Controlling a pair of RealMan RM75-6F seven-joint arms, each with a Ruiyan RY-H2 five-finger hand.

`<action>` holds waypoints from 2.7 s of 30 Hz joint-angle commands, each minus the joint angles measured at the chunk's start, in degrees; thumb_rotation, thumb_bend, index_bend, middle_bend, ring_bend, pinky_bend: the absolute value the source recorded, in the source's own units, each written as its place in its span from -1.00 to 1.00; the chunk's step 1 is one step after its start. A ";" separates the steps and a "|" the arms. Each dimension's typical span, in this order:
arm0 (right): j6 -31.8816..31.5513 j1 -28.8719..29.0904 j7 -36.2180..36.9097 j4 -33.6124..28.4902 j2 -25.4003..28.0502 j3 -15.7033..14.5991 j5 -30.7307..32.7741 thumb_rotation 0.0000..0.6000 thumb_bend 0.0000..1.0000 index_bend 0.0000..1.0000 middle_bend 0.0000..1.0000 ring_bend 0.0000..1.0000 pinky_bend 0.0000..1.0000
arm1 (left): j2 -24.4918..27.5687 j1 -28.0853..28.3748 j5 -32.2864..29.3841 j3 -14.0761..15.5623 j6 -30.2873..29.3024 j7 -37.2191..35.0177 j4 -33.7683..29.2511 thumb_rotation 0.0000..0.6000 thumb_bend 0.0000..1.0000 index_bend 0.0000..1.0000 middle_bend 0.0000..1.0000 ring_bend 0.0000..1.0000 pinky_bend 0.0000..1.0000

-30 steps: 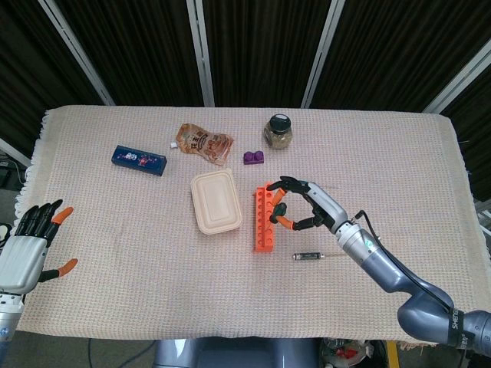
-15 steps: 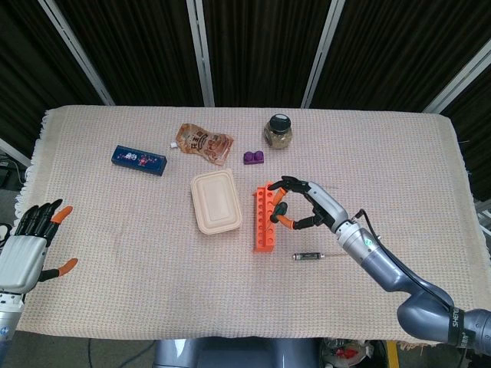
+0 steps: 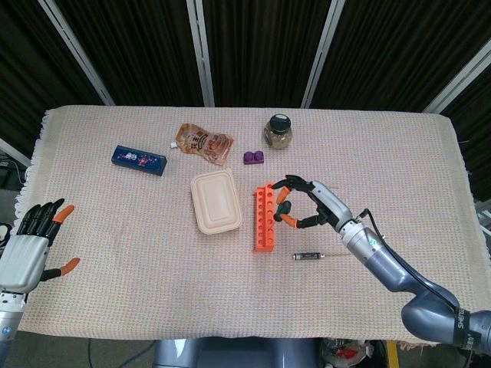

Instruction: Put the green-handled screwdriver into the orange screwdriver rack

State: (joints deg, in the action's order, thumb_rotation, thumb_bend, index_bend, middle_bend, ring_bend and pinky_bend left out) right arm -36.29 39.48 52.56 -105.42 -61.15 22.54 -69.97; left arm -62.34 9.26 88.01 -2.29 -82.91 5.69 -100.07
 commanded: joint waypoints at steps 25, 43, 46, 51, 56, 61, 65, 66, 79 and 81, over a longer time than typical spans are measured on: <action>-0.83 0.45 -0.34 3.61 -3.34 -2.73 -4.15 1.00 -0.17 0.34 -0.54 -1.00 -1.00 | -0.22 -0.12 -0.14 0.35 0.35 0.12 0.18 1.00 -0.67 -0.83 -1.00 -1.00 -1.00; -7.08 0.93 -11.67 7.62 -10.84 -6.85 -5.15 1.00 -0.17 0.34 -0.56 -1.00 -1.00 | -0.65 0.23 -0.62 0.31 1.14 -0.33 1.36 1.00 -0.67 -0.83 -1.00 -1.00 -1.00; -7.42 1.34 -14.83 8.26 -12.02 -7.57 -4.71 1.00 -0.17 0.34 -0.56 -1.00 -1.00 | -0.73 0.26 -0.72 0.38 1.34 -0.38 1.48 1.00 -0.67 -0.83 -1.00 -1.00 -1.00; -8.09 1.96 -20.06 8.60 -13.63 -8.17 -2.96 1.00 -0.17 0.34 -0.57 -1.00 -1.00 | -0.94 0.28 -0.94 0.47 1.59 -0.45 1.68 1.00 -0.67 -0.83 -1.00 -1.00 -1.00; -8.35 2.46 -23.85 8.83 -14.79 -8.79 -1.95 1.00 -0.18 0.29 -0.58 -1.00 -1.00 | -1.02 0.21 -1.06 0.50 1.55 -0.63 1.92 1.00 -0.67 -0.83 -1.00 -1.00 -1.00; -8.45 2.97 -27.31 8.69 -15.49 -9.01 -0.39 1.00 -0.18 0.24 -0.61 -1.00 -1.00 | -1.08 0.21 -1.10 0.54 1.62 -0.88 2.17 1.00 -0.67 -0.83 -1.00 -1.00 -1.00; -8.37 3.27 -29.22 8.19 -15.30 -8.97 0.59 1.00 -0.18 0.11 -0.64 -1.00 -1.00 | -1.19 0.20 -1.10 0.52 1.59 -1.15 2.30 1.00 -0.67 -0.83 -1.00 -1.00 -1.00; -8.38 3.30 -29.55 8.03 -15.24 -8.92 0.88 1.00 -0.18 0.08 -0.65 -1.00 -1.00 | -1.22 0.22 -1.09 0.52 1.60 -1.18 2.33 1.00 -0.67 -0.83 -1.00 -1.00 -1.00; -8.56 3.53 -31.79 6.04 -13.97 -8.03 3.05 1.00 -0.19 -0.31 -0.69 -1.00 -1.00 | -1.46 0.20 -0.88 0.55 1.43 -1.83 2.87 1.00 -0.67 -0.86 -1.00 -1.00 -1.00; -8.72 3.39 -31.79 5.69 -13.74 -7.93 3.17 1.00 -0.19 -0.33 -0.70 -1.00 -1.00 | -1.44 0.19 -0.84 0.53 1.36 -1.97 2.94 1.00 -0.67 -0.86 -1.00 -1.00 -1.00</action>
State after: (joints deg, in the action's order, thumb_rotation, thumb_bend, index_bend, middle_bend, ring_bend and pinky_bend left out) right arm -44.97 42.91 20.78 -99.70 -74.93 14.57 -66.84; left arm -63.78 9.45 87.16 -1.76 -81.55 3.71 -97.14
